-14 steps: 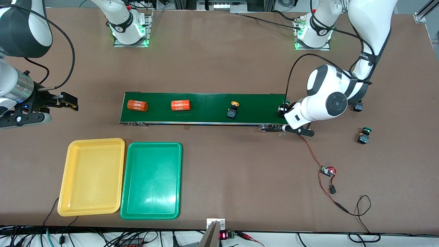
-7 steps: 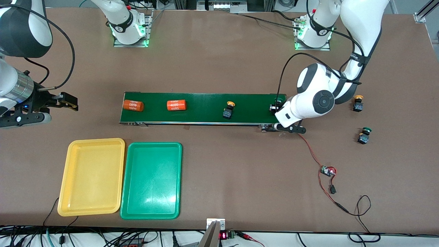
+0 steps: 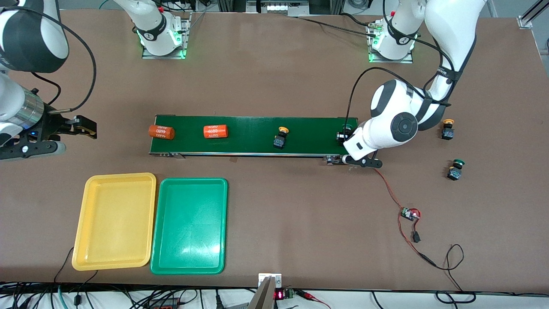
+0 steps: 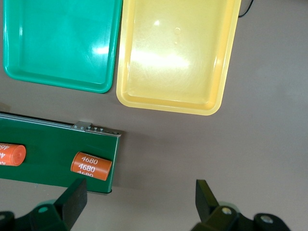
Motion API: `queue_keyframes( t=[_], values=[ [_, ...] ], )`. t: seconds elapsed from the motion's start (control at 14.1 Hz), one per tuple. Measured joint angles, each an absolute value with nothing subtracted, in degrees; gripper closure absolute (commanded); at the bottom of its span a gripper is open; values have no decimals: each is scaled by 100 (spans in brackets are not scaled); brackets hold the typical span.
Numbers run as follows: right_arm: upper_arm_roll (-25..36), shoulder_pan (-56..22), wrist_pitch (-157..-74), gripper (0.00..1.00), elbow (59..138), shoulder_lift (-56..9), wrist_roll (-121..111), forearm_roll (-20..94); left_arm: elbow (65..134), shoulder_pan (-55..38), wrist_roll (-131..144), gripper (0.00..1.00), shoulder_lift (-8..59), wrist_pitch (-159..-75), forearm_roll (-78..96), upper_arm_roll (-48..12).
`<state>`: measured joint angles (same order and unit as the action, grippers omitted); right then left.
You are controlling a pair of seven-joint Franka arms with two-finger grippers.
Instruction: Sort buttons by color to trays
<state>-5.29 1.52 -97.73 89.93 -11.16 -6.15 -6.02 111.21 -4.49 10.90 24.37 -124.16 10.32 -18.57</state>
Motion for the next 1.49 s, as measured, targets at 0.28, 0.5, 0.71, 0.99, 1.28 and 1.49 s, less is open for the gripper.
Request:
queue_keyframes(
  t=[0.28, 0.5, 0.71, 0.99, 1.28, 1.49],
  values=[
    [-535, -36, -9830, 0, 9086, -1182, -614, -628, 11121, -453, 1090, 0, 2580, -12548, 1032, -1857],
    [-540, -59, -10107, 0, 9392, -1105, -609, -437, 11090, -453, 1084, 0, 2565, -12612, 1032, -1856],
    [-523, -54, -11035, 0, 10515, -632, -535, 4, 11018, -396, 1100, 0, 2243, -12608, 1032, -1790],
    [-544, -326, -11884, 0, 12249, 169, 247, 102, 11058, 662, 715, 0, 1852, -12448, 1027, -1677],
    [-605, -1410, -12097, 0, 12960, 431, 1631, 105, 11205, 1962, -1590, 0, 2094, -12437, 1026, -1629],
    [-612, -1804, -12269, 0, 13053, 412, 1962, 105, 11208, 2339, -2399, 0, 2381, -12560, 993, -1596]
  ],
)
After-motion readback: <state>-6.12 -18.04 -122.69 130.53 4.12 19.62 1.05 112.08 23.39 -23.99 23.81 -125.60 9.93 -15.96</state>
